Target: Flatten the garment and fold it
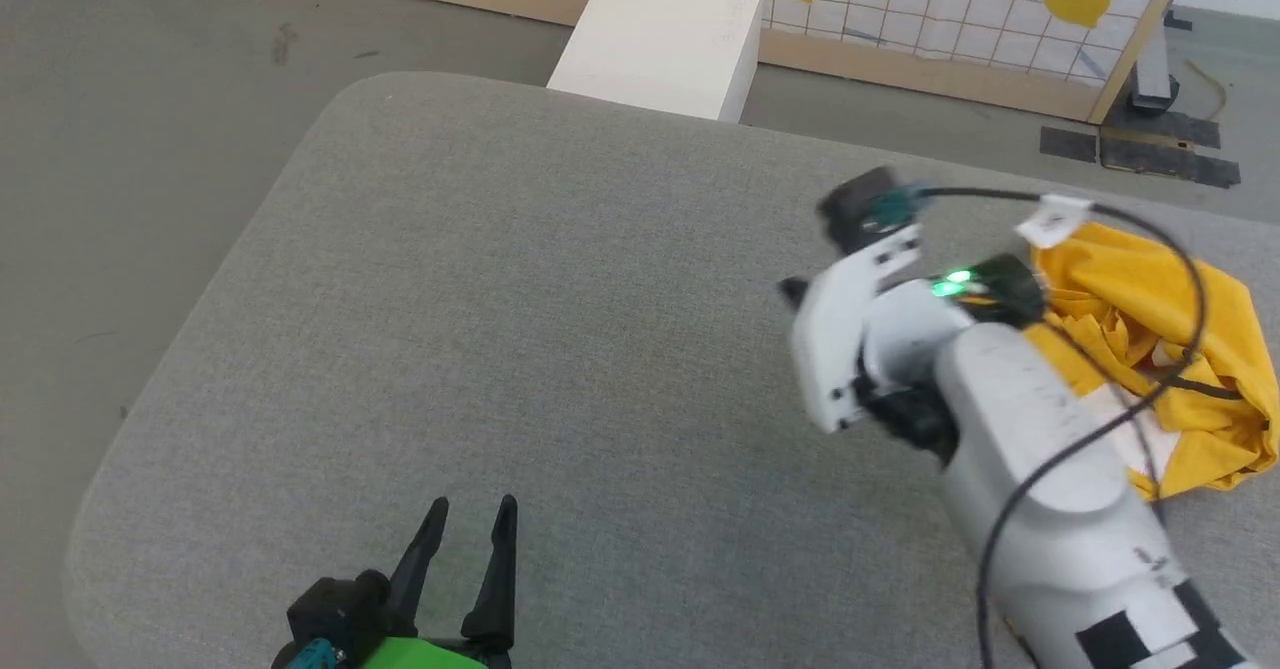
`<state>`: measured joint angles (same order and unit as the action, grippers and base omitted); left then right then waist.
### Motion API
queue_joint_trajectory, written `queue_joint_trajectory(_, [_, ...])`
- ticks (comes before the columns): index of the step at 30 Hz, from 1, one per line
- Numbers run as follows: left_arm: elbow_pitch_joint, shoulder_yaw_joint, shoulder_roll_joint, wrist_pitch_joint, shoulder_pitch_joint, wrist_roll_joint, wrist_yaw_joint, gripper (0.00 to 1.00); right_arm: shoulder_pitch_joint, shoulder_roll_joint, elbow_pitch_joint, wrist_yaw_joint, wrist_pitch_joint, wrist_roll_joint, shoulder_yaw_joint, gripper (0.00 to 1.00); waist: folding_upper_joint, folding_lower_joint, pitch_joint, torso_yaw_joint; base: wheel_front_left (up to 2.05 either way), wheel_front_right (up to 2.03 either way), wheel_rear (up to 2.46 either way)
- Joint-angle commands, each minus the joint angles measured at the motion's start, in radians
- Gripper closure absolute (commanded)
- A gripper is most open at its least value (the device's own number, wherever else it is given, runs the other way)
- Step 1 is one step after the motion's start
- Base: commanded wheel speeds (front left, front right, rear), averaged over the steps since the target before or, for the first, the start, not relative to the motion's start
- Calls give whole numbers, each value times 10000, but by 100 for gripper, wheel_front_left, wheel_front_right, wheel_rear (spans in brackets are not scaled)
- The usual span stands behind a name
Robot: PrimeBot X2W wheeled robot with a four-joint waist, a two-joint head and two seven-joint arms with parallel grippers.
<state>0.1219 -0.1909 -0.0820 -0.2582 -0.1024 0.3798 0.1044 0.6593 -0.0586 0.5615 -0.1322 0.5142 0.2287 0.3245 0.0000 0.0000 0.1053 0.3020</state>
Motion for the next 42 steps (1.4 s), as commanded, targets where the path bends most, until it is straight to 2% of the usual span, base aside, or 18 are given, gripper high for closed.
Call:
queue_joint_trajectory(1, [-34,-14,56,-36,68,28,3,0,90,-21,-28,15,20,343,240,100,0,0,63,66,0,0,0])
queue_joint_trajectory(2, [-61,-17,60,-36,76,40,6,0,127,0,-54,15,-25,535,374,99,0,0,89,107,0,0,0])
queue_joint_trajectory(3, [-78,-17,60,-36,75,46,10,0,165,8,-61,15,-95,608,424,71,0,0,110,137,0,0,0])
queue_joint_trajectory(4, [-89,1,59,-36,67,54,10,0,207,12,-58,15,-197,617,451,57,0,0,124,156,0,0,0])
queue_joint_trajectory(6, [-99,54,43,-36,32,66,8,0,268,-37,13,15,-441,575,389,1,0,0,148,184,0,0,0])
queue_joint_trajectory(7, [-99,80,29,-36,8,65,5,0,286,-90,74,15,-537,543,320,0,0,0,152,185,0,0,0])
queue_joint_trajectory(12, [-138,193,26,-36,-64,75,-29,0,350,-290,177,15,-784,411,-96,0,0,0,179,18,0,0,0])
queue_joint_trajectory(16, [-174,155,53,-36,-21,87,-11,0,242,-695,153,15,-512,81,-651,0,0,0,223,-154,0,0,0])
queue_joint_trajectory(20, [-164,67,82,-36,20,131,24,0,-112,-1406,19,15,-50,-713,-1456,0,0,0,340,-241,0,0,0])
queue_joint_trajectory(24, [-139,35,84,-36,79,178,67,0,-697,-1682,-20,15,354,-1370,-2542,0,0,0,513,-218,0,0,0])
queue_joint_trajectory(29, [-96,45,19,-36,233,227,118,0,-1386,-1384,28,15,907,-1915,-3403,0,0,0,768,-63,0,0,0])
queue_joint_trajectory(38, [-8,-3,-74,-36,491,327,189,0,-1666,-954,102,15,1503,-2335,-3626,0,0,0,1117,198,0,0,0])
queue_joint_trajectory(39, [6,-15,-78,-36,514,337,195,0,-1664,-942,158,15,1563,-2414,-3711,6,0,0,1132,221,0,0,0])
queue_joint_trajectory(40, [23,-24,-79,-36,540,348,200,0,-1646,-935,196,15,1583,-2556,-3841,60,0,0,1154,247,0,0,0])
queue_joint_trajectory(41, [35,-30,-77,-36,562,355,204,0,-1622,-934,216,15,1576,-2691,-3924,100,0,0,1169,268,0,0,0])
queue_joint_trajectory(42, [50,-32,-71,-36,589,365,207,0,-1594,-927,260,15,1618,-2832,-3981,100,0,0,1174,290,0,0,0])
